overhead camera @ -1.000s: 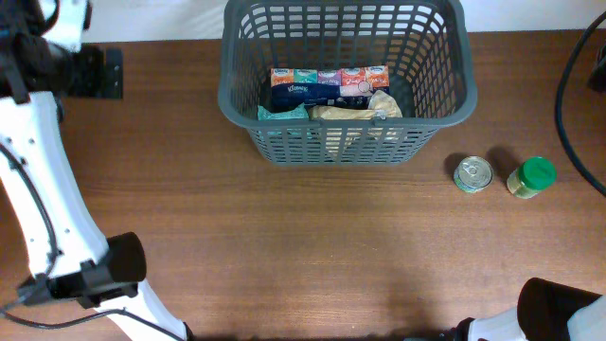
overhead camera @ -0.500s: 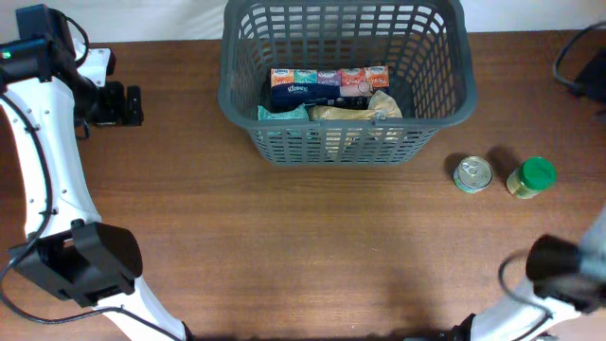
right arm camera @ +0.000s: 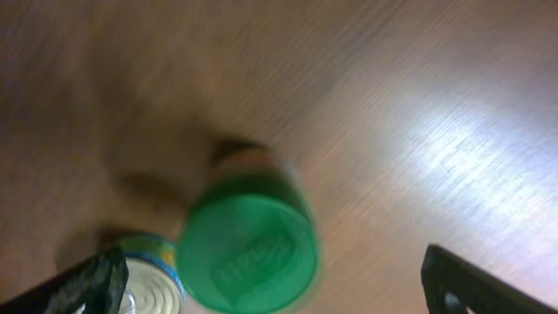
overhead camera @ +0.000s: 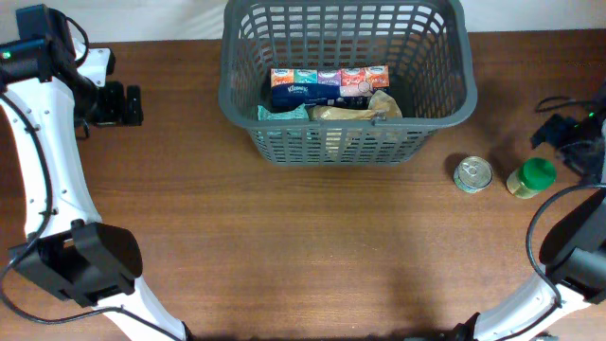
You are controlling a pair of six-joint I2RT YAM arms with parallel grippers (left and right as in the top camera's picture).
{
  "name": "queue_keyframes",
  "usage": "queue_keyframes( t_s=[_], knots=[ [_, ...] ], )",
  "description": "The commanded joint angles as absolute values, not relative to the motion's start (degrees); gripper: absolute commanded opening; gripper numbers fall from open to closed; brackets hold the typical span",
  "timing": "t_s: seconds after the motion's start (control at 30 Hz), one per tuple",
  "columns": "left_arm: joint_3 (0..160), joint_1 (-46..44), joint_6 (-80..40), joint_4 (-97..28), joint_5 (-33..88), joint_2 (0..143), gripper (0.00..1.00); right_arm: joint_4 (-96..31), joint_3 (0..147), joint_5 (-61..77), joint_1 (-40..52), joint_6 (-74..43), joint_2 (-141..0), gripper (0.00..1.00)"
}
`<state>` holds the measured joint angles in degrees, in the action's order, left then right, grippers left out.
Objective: Pack container
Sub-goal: 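Grasp the green-lidded jar with the right gripper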
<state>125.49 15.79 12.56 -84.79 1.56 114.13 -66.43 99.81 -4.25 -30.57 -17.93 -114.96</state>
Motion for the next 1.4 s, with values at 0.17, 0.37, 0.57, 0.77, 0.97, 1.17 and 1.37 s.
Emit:
queue_keyframes(
  t_s=[0.17, 0.37, 0.57, 0.77, 0.97, 1.17, 1.37],
  knots=[
    [125.34, 15.92, 12.01, -84.84, 2.39, 114.43, 0.99, -55.37, 87.31, 2.61, -30.02, -15.29, -113.89, 0.99],
    [125.34, 15.92, 12.01, -84.84, 2.39, 114.43, 0.99, -48.95, 80.88, 2.42, -30.09, -18.48, -113.89, 0.99],
    [125.34, 15.92, 12.01, -84.84, 2.39, 114.43, 0.99, -47.75, 80.42, 2.37, -30.09, -18.94, -113.89, 0.98],
    [125.34, 15.92, 12.01, -84.84, 2.39, 114.43, 0.99, -47.48, 80.42, 1.48, -30.09, -19.0, -113.89, 0.92],
    [125.34, 15.92, 12.01, -84.84, 2.39, 114.43, 0.99, -47.31, 80.42, 0.62, -30.09, -19.2, -113.89, 0.82],
    [125.34, 15.92, 12.01, -84.84, 2.39, 114.41, 0.99, -47.05, 80.42, 0.14, -30.09, -20.47, -113.89, 0.77],
    [125.34, 15.92, 12.01, -84.84, 2.39, 114.43, 0.99, -47.24, 80.42, -0.64, -30.09, -21.19, -113.89, 0.42]
  ],
)
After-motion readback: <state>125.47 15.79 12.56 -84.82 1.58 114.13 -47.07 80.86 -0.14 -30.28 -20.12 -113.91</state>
